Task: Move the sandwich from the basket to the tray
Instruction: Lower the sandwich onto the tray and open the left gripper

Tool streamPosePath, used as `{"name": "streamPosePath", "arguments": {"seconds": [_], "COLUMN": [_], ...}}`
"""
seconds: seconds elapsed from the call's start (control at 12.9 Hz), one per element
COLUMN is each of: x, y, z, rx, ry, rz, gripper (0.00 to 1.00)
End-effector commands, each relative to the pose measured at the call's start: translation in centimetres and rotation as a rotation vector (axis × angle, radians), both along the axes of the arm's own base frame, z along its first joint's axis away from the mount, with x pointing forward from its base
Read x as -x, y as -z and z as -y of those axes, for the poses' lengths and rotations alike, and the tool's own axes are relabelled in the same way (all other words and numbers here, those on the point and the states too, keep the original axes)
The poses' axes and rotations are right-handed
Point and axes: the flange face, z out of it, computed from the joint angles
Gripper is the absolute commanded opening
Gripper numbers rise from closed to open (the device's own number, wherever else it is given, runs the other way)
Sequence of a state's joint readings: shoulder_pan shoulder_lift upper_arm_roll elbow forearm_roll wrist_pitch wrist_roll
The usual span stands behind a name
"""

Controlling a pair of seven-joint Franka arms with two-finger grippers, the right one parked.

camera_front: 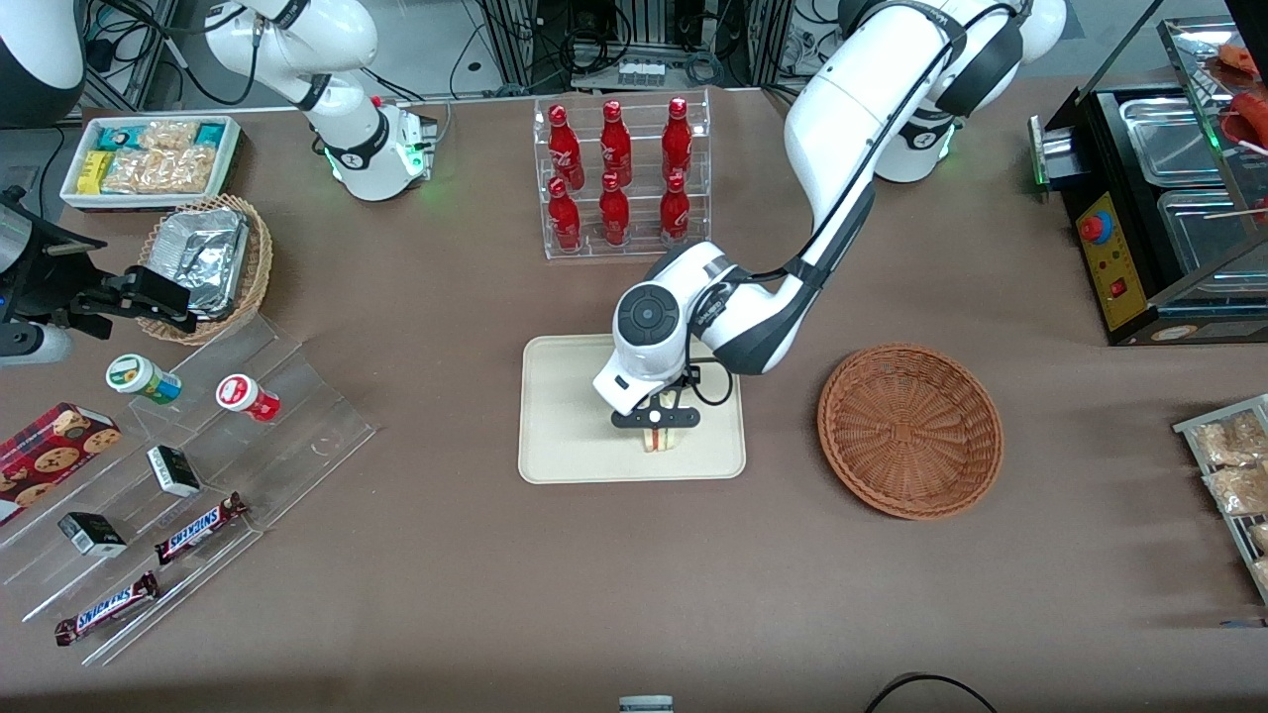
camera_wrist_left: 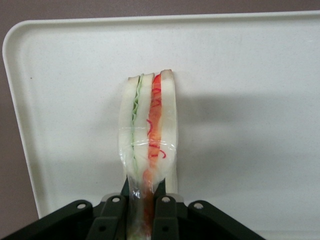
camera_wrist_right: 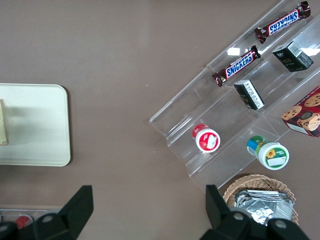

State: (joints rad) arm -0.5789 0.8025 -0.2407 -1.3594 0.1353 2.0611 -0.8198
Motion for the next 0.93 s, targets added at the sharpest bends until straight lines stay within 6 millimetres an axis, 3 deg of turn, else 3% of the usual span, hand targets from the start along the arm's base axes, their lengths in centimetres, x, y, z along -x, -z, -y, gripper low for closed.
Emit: {"name": "streamPosePath", "arguments": {"seconds": [0.0, 0.23, 0.47, 0.7, 0.85], "x": [-0.6, -1.2, -2.4, -3.2, -3.7], "y": [-2.2, -7.0, -14.2, -21.7, -26.1], "z": [0.3, -0.3, -3.4, -8.8, -14.4], "rx": [-0.009, -0.049, -0.071, -0.1, -0.142], "ry": [-0.013, -0.131, -0.192, -0.276, -0.337], "rz": [0.033, 0.023, 0.022, 0.023, -0.011], "gripper": [1.0, 1.0, 1.0, 1.0, 1.0]}}
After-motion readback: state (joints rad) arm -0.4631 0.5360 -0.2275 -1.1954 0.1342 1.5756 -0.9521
